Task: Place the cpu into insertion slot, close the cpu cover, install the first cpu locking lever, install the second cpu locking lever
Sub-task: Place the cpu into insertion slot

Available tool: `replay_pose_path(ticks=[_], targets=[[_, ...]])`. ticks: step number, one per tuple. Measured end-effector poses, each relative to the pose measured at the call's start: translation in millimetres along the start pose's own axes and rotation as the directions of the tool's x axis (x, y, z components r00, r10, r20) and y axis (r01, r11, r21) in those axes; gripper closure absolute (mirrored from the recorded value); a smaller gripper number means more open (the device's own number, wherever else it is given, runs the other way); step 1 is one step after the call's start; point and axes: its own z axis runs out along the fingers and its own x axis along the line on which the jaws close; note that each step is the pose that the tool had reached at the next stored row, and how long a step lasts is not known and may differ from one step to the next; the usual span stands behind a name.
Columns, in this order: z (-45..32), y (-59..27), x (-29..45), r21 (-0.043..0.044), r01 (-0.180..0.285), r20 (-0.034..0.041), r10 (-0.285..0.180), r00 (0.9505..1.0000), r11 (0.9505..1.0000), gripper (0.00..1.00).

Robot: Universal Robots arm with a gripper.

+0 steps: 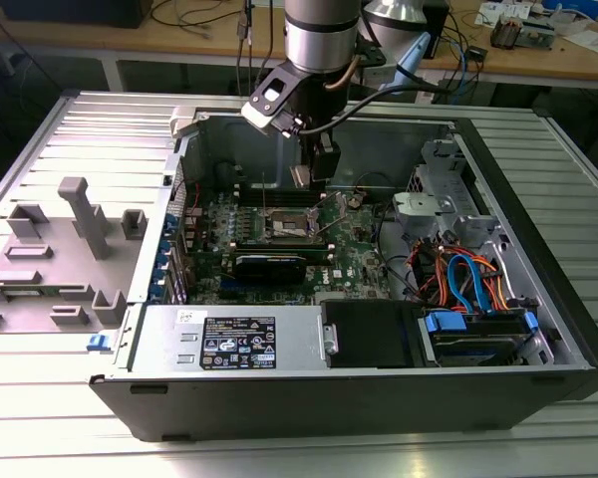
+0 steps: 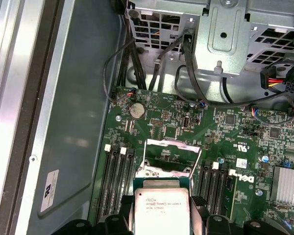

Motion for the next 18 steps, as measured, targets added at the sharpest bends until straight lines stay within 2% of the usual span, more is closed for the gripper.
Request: replay_pose_path(ticks=[5,18], targets=[[1.5,-0.4,0.0,-0.0012,-0.028,0.0014,0.028,0.9996,0.9996,0.46],[4.7,-3.0,0.3,-0.0024,-0.059,0.0033,0.059,0.9982,0.9982,0.46]])
